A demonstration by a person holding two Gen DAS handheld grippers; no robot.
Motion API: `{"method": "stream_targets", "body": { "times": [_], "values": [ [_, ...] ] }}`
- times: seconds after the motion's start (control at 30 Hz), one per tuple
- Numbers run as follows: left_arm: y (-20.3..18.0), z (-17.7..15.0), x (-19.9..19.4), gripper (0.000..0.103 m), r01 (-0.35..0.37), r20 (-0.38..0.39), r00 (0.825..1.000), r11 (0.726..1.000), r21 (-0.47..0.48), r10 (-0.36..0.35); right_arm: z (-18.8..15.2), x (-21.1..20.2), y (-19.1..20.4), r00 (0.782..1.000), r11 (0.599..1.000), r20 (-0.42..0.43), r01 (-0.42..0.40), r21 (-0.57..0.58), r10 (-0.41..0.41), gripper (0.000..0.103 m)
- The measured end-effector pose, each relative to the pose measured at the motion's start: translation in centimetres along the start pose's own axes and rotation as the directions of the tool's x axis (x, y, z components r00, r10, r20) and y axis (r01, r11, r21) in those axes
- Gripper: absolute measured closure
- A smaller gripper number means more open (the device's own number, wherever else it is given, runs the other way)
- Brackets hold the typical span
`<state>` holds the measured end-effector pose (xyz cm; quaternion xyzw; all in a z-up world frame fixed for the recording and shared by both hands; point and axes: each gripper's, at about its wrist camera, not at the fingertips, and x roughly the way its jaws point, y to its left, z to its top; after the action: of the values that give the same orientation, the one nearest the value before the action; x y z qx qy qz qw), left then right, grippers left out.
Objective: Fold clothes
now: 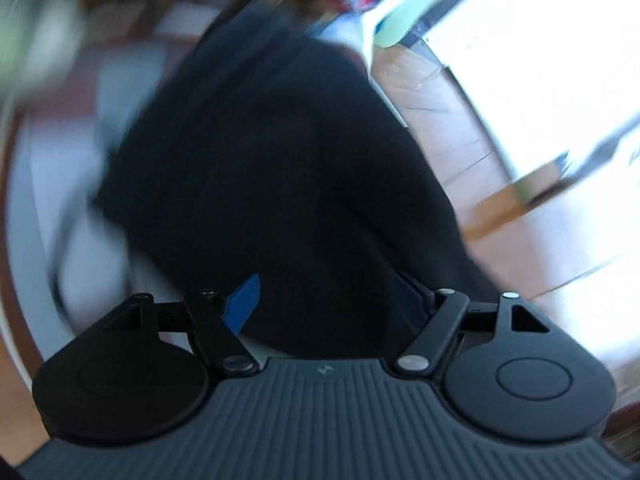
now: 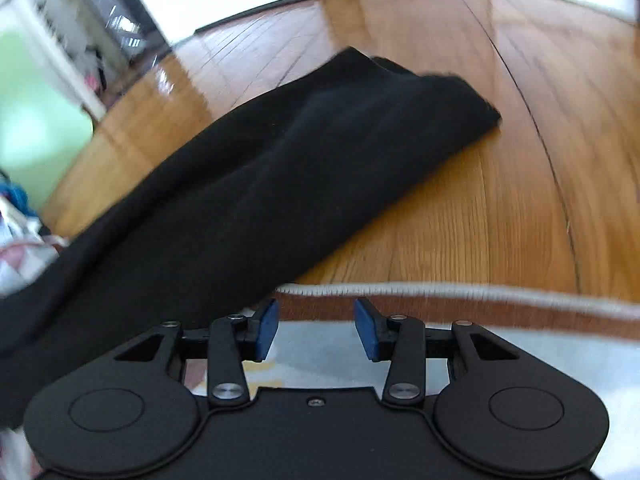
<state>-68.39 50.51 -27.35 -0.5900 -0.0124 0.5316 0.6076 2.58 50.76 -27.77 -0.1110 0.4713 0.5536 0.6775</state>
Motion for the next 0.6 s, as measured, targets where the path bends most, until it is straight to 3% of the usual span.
{"method": "stream_targets", "body": {
  "times": [0.07,0.1,0.2,0.27,0.33,0.47,0.6],
  "values": [
    [2.0,-0.9,0.1,0.030,0.040,-0.019,0.999,0.994,-0.099,-0.042,0.3,0.0,-1.3,1.000,0.999,0.026,0.007,0.050,-0.008,0.055],
    [2.2,-1.0,0.1,0.030,0.041,-0.012,0.999,0.995,-0.093,-0.042,0.7,0.0,-2.0,0.999,0.997,0.041,0.012,0.077,-0.015,0.055],
    [1.8,-1.1,0.1,0.030,0.013,0.012,1.000,1.000,-0.010,-0.013,2.2,0.6,-4.0,0.998,0.985,0.065,-0.010,0.171,-0.001,0.051],
    [1.2,-1.1,-0.1,0.029,-0.036,0.083,0.996,0.997,0.064,0.030,3.3,1.3,-5.0,0.997,0.970,0.071,-0.042,0.238,0.025,0.051],
    [1.1,-0.9,0.2,0.025,-0.055,0.108,0.993,0.995,0.080,0.046,4.0,2.0,-5.5,0.997,0.961,0.080,-0.045,0.272,0.024,0.051],
    [1.6,-0.1,1.4,0.025,-0.032,0.081,0.996,0.999,0.032,0.030,6.0,3.3,-6.2,0.992,0.961,0.115,0.010,0.278,-0.043,0.049],
    [1.3,0.9,1.8,0.025,-0.075,0.078,0.994,0.997,0.036,0.072,9.4,5.1,-7.3,0.983,0.955,0.128,0.088,0.282,-0.129,0.044]
  ]
}}
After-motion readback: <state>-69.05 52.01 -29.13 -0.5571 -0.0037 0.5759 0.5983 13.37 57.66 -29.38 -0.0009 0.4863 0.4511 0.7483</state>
